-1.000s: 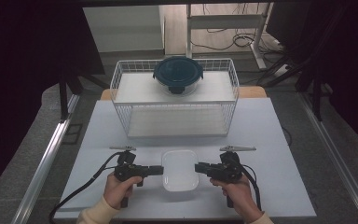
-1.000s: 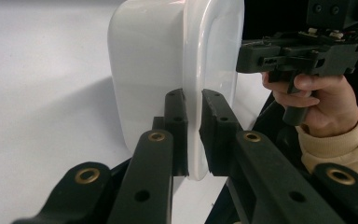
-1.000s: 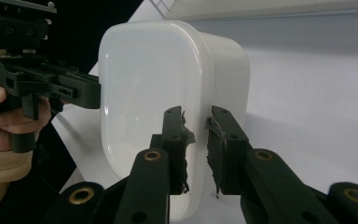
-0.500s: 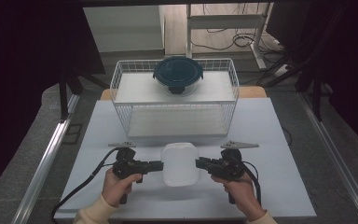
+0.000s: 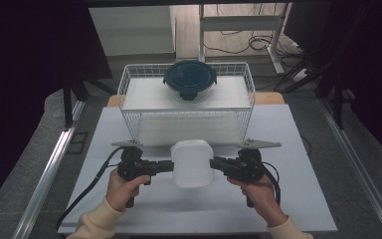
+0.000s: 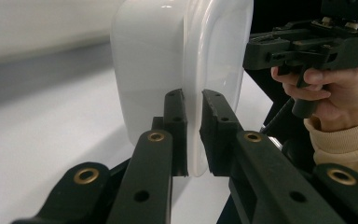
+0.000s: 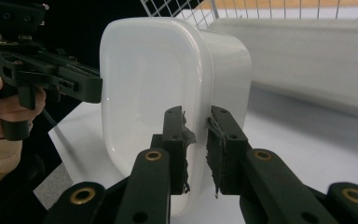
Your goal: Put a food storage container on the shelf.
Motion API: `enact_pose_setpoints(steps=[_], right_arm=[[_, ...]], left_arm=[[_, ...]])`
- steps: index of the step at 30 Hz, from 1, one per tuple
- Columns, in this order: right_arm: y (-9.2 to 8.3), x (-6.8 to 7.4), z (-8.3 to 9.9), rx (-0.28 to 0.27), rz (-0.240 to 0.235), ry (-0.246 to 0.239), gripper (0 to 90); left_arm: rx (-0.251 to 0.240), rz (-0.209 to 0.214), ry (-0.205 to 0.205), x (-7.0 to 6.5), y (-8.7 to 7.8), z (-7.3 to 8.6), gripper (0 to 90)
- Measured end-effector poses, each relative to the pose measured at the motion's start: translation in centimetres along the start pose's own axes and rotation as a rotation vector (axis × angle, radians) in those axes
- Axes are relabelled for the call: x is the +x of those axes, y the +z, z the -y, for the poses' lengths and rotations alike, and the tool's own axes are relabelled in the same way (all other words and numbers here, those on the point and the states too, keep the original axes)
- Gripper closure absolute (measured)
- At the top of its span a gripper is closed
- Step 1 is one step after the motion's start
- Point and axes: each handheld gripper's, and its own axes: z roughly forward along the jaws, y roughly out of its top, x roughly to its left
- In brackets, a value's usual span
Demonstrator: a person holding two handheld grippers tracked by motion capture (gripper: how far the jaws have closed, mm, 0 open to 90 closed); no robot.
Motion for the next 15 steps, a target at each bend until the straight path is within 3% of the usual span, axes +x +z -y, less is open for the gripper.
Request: enact_pose_setpoints(steps=[6, 15], right_arm=[[-0.6, 0.4, -1.6, -0.024, 0.003, -0.028, 77.1], [-1.5, 0.9, -3.6, -0.054, 0.011, -0.063, 77.1]], left_arm=[[-0.019, -0.008, 0.034, -0.6, -0.6, -1.5, 81.8], [-0.042, 0.002, 0.044, -1.1, -1.2, -3.4, 81.5]])
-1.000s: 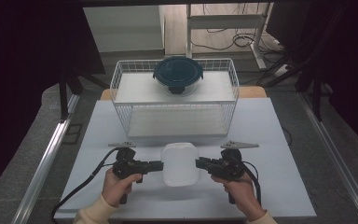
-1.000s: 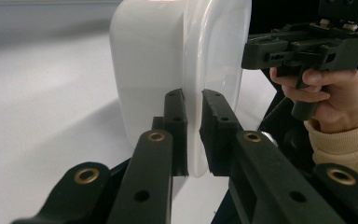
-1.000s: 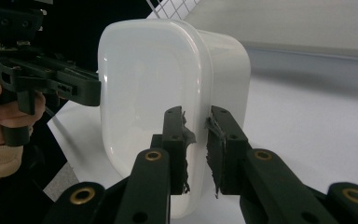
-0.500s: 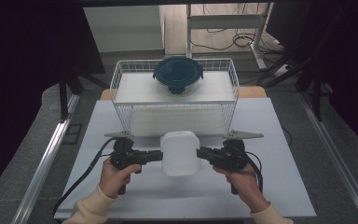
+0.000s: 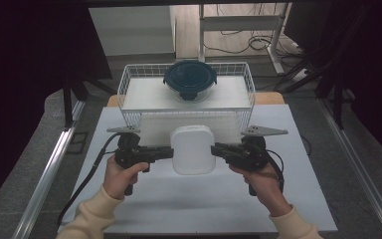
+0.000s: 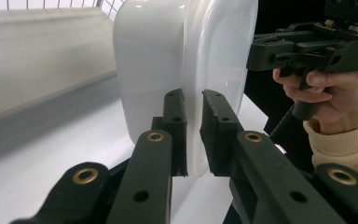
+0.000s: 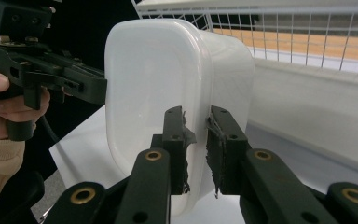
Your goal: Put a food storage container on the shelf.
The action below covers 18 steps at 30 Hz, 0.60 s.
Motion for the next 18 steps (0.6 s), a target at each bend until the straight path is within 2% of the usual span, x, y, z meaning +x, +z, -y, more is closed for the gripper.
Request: enact_pose_setpoints(steps=[18], right_arm=[[-0.5, 0.6, -3.1, -0.034, 0.003, -0.034, 77.5]], left_arm=[[-0.021, -0.011, 0.038, -0.4, -1.1, -3.0, 81.1]])
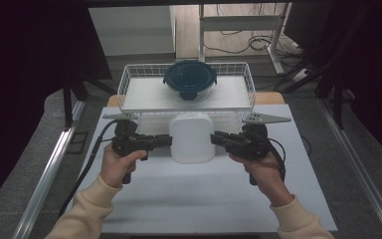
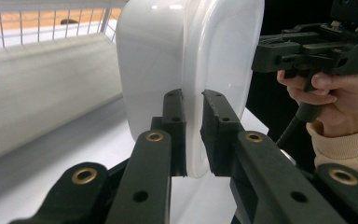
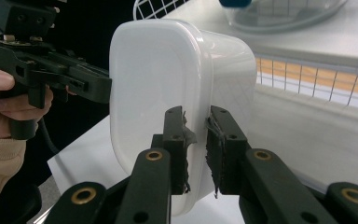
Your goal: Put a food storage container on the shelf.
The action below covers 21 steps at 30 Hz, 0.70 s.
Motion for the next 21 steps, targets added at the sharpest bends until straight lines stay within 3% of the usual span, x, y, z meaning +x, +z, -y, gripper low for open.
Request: enact_pose_setpoints(steps=[21], right_arm=[[-0.1, 0.4, -4.7, -0.029, 0.006, -0.059, 77.7]], left_arm=[[-0.034, -0.036, 0.037, -0.3, -1.5, -4.3, 80.5]])
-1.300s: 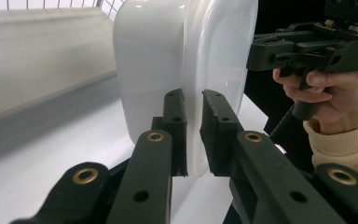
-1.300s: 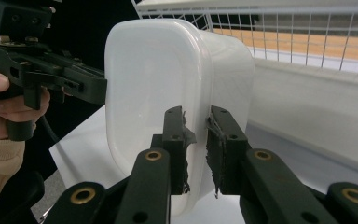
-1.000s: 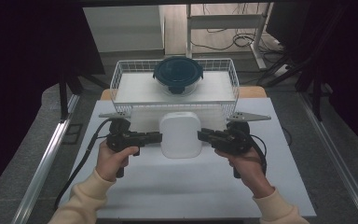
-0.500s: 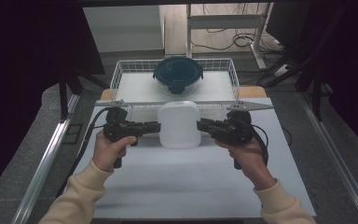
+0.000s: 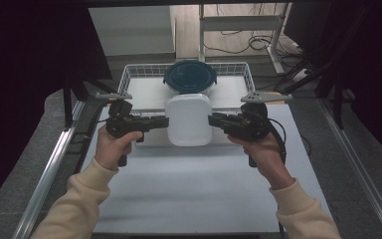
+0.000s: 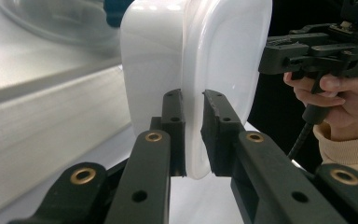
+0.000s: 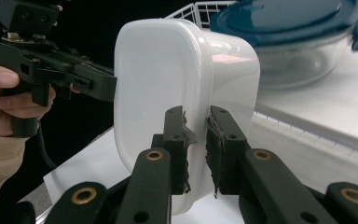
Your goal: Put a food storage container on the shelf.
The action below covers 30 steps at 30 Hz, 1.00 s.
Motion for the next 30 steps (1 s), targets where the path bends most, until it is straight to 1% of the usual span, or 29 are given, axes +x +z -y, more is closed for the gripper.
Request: enact_pose_setpoints(steps=[8, 16, 21, 25, 30], right_arm=[[0.0, -0.2, -2.0, -0.016, 0.001, -0.012, 77.8], [0.1, -0.5, -4.5, -0.030, -0.005, -0.026, 77.8], [0.2, -0.8, -6.2, -0.039, -0.007, -0.027, 77.8], [0.3, -1.4, -7.6, -0.049, -0.011, -0.023, 78.0], [0.7, -2.0, -9.5, -0.055, -0.008, -0.021, 78.0]], left_arm=[[-0.011, -0.015, 0.014, 0.0, -0.4, -2.1, 80.3], [-0.014, -0.015, 0.017, 0.1, -1.0, -4.6, 80.1], [-0.014, -0.025, 0.032, 0.2, -1.3, -6.6, 80.1], [-0.020, -0.035, 0.037, 0.3, -1.3, -8.1, 80.1], [-0.021, -0.033, 0.033, 1.0, -1.4, -10.1, 79.9]])
